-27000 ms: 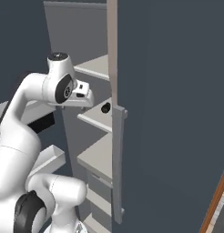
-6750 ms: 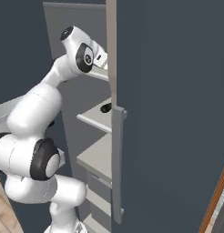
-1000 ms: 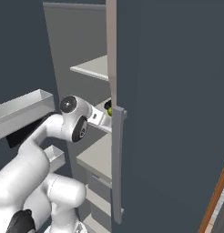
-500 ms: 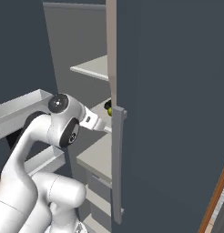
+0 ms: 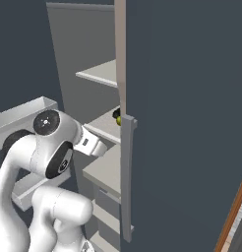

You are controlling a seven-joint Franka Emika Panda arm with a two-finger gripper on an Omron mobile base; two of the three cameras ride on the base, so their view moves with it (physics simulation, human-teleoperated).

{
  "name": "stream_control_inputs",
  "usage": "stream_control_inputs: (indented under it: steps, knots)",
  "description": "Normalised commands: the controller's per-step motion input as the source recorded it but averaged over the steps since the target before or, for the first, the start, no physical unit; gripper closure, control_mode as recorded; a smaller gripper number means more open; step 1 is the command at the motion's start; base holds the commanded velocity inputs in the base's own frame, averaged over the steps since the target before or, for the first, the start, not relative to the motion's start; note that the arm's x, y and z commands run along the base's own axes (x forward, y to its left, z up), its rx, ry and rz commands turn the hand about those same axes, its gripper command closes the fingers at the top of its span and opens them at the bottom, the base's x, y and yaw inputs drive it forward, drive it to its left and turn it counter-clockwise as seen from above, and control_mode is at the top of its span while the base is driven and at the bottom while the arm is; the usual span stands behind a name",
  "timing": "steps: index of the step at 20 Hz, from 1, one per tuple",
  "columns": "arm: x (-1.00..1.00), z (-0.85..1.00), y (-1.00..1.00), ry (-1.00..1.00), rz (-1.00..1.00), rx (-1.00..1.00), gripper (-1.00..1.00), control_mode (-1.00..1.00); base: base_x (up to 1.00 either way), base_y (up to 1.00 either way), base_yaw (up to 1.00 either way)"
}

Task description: Take the carrot and pear from the highest rack and move them to the second highest rack where the squash and eggplant are located, to maximize freezer space. Close the freezer door after rearranging.

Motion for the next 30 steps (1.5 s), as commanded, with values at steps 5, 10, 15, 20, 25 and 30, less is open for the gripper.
stream_control_inputs:
  steps: [5, 10, 15, 20, 25, 30]
  knots:
    - [-0.77, 0.09, 0.0, 0.02, 0.0, 0.0, -1.0, -1.0, 0.0, 0.0, 0.0]
    - [-0.56, -0.08, 0.1, 0.23, 0.0, 0.0, -1.0, -1.0, 0.0, 0.0, 0.0]
    - [-0.13, -0.05, 0.04, 0.02, 0.0, 0.0, -1.0, 1.0, -0.55, 0.33, 0.03]
    - [0.0, 0.0, 0.0, 0.0, 0.0, 0.0, -1.0, 1.0, -0.73, 0.67, 0.0]
    - [0.0, 0.0, 0.0, 0.0, 0.0, 0.0, -1.0, 1.0, -0.59, 0.91, -0.03]
    - [0.0, 0.0, 0.0, 0.0, 0.0, 0.0, -1.0, 1.0, -0.23, 0.97, -0.11]
